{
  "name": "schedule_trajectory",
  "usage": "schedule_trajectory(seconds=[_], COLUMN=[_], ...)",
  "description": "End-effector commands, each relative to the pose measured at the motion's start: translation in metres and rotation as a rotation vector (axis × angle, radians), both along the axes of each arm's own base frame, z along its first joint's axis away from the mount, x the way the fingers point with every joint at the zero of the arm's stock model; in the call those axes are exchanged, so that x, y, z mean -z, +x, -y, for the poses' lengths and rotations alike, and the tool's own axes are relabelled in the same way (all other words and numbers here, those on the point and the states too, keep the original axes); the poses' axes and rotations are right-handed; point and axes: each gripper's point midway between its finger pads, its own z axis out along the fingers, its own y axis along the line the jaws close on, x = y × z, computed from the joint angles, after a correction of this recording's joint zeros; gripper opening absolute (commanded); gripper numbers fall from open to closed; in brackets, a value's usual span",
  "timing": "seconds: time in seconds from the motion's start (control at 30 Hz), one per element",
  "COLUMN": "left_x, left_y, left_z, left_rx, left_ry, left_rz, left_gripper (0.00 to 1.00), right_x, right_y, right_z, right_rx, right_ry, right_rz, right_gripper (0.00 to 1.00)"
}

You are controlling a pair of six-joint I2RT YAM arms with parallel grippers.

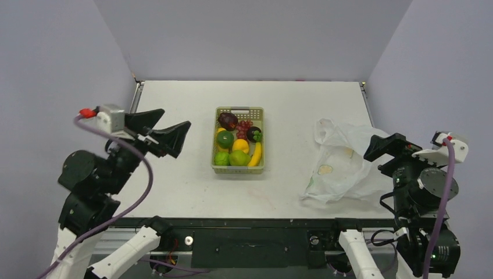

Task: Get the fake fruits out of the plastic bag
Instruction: Reset both arms

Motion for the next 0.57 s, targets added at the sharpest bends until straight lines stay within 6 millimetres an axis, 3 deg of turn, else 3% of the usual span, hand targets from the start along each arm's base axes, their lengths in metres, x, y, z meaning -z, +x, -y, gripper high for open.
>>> schedule_trajectory(seconds=[0.0, 0.27, 0.43, 0.53], left_x=[-0.025, -0.026, -0.025, -0.021], left_y=[-0.036, -0.055, -0.052, -0.046], left_z=[-0.038, -0.055, -0.053, -0.050], left_rx=[-0.072, -0.101, -0.102, -0.103], left_ry=[-0.061, -0.082, -0.055, -0.046], left_rz=[0.084, 0.103, 0.099, 0.085], left_gripper=[0.97, 0.97, 0.97, 0.97], right_x=[-0.032, -0.044, -0.053, -0.055], right_y=[-0.019, -0.035, -0.049, -0.048], right_z=[-0.008, -0.005, 0.003, 0.003], right_rx=[-0.048, -0.006, 0.052, 0.050], right_ry=[-0.009, 0.072, 0.135, 0.117], right_rz=[0.109, 0.223, 0.347, 0.352], right_gripper=[0.86, 0.87, 0.87, 0.87])
